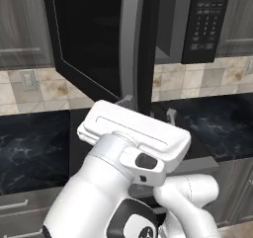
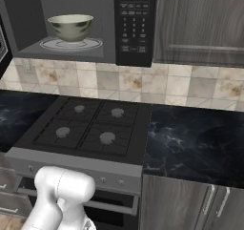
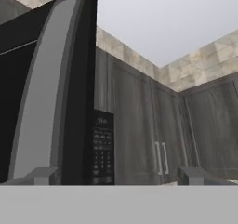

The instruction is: The microwave is finished heating the shrimp and squash. Take the bowl containing the food and place it on the dining counter.

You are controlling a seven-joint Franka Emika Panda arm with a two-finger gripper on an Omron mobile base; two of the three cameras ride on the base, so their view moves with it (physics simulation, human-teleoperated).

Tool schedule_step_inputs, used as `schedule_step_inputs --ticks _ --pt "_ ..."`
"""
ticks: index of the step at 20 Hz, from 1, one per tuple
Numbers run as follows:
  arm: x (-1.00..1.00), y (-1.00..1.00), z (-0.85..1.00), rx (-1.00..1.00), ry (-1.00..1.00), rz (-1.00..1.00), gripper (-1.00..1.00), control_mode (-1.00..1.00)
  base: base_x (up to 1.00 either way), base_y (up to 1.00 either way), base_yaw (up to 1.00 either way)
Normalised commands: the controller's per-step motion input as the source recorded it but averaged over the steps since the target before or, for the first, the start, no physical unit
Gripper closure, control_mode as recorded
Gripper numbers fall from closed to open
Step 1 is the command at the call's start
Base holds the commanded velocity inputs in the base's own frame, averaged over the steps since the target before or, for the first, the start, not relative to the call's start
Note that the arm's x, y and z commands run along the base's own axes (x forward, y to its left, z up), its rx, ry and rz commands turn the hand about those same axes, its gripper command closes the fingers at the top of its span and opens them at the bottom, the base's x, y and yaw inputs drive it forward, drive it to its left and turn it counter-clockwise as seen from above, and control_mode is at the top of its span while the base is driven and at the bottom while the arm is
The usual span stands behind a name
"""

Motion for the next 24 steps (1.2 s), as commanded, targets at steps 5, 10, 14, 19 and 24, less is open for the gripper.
schedule_step_inputs --ticks 5,10,14,19,24 --pt "-0.92 -0.34 0.00 0.00 -0.05 0.00 -1.00 -1.00 0.00 0.00 0.00" --pt "-0.87 -0.84 0.00 0.03 -0.02 0.02 -1.00 -1.00 0.00 0.00 0.00" --pt "-0.29 -0.95 0.21 0.18 0.00 0.06 -1.00 -1.00 0.00 0.00 0.00" --pt "0.31 -0.98 0.27 0.28 0.02 0.23 -1.00 -1.00 0.00 0.00 0.00" --pt "0.55 -0.71 0.21 0.36 0.04 0.38 -1.00 -1.00 0.00 0.00 0.00"
